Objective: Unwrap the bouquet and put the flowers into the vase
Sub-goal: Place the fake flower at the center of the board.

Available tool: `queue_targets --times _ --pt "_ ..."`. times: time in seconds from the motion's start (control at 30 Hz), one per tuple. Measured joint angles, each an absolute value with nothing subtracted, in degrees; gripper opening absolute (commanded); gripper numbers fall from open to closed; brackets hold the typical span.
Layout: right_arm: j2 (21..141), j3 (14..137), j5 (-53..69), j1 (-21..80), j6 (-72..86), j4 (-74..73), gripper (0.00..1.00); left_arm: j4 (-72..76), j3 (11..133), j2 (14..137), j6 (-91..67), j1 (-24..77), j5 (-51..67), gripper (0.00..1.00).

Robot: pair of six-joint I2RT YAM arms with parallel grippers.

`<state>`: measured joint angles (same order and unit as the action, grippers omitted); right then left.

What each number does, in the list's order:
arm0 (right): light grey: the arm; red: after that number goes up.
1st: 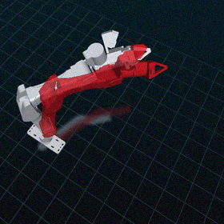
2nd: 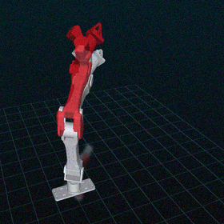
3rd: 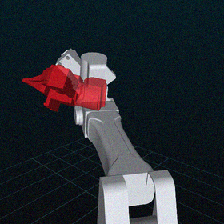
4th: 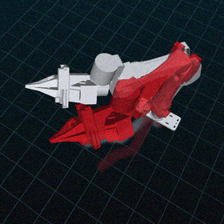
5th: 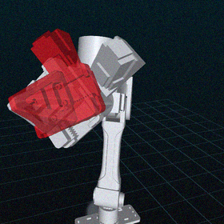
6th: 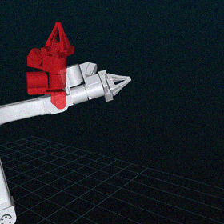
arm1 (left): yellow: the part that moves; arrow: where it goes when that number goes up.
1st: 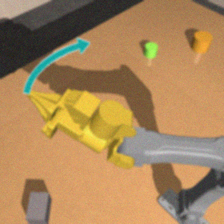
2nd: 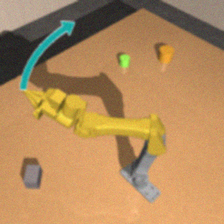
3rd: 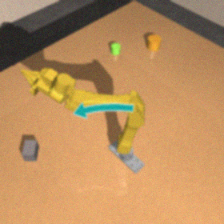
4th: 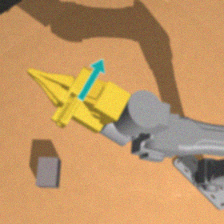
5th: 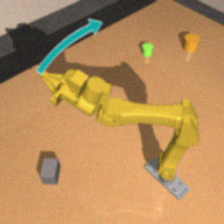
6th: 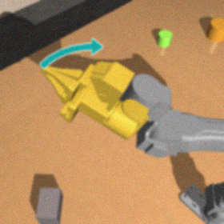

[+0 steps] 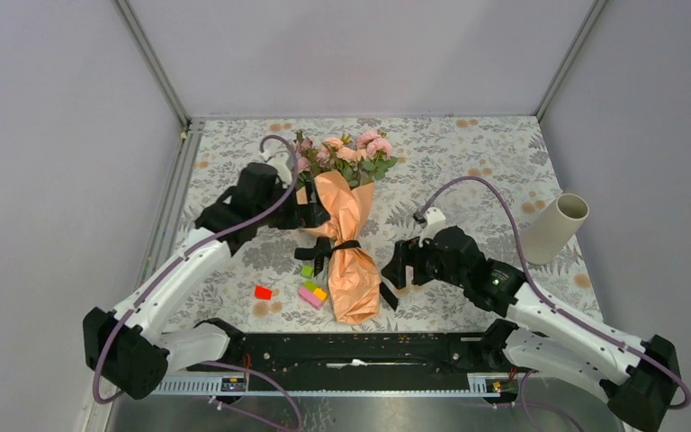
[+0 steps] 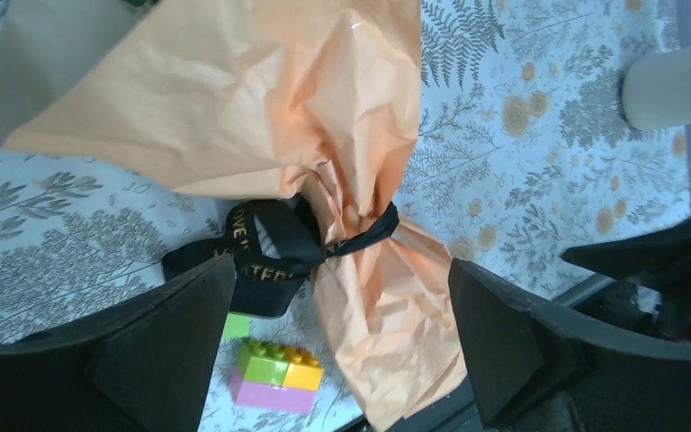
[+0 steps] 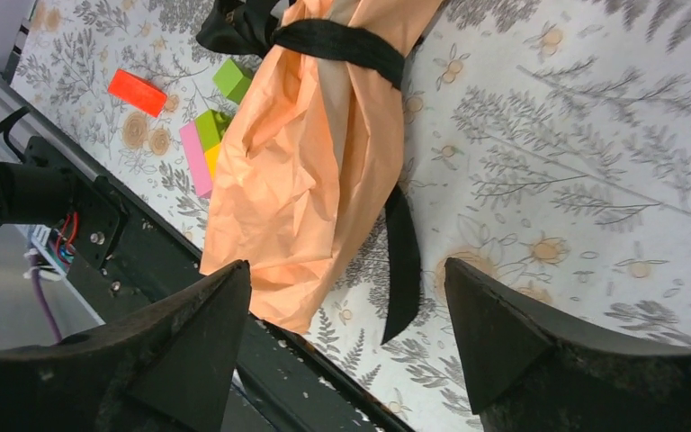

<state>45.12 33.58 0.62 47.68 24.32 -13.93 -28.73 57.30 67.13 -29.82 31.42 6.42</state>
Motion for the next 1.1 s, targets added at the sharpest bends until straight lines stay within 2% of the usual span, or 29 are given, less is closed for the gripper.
queue_targets --times 0.17,0.27,0.43,0.87,1.1 --pt "52.3 33.5 4.6 47.9 29.4 -10.0 0.75 -31.6 57.8 61.4 -27.3 19.1 18.0 0.96" --pt "55.2 33.1 6.2 48.4 32.4 -7.0 0.72 -32.0 57.8 58.7 -25.6 15.4 18.4 0.97" --pt "59.4 32.9 7.2 49.8 36.7 -4.8 0.6 -32.1 57.3 57.4 -24.1 14.3 17.8 0.97" --pt "65.8 32.9 6.2 50.3 42.5 -4.6 0.16 -32.0 53.8 55.5 -24.0 13.0 18.7 0.97" --pt "68.9 32.3 2.0 50.4 44.1 -4.9 0.04 -32.0 53.8 54.8 -24.0 12.4 19.2 0.97"
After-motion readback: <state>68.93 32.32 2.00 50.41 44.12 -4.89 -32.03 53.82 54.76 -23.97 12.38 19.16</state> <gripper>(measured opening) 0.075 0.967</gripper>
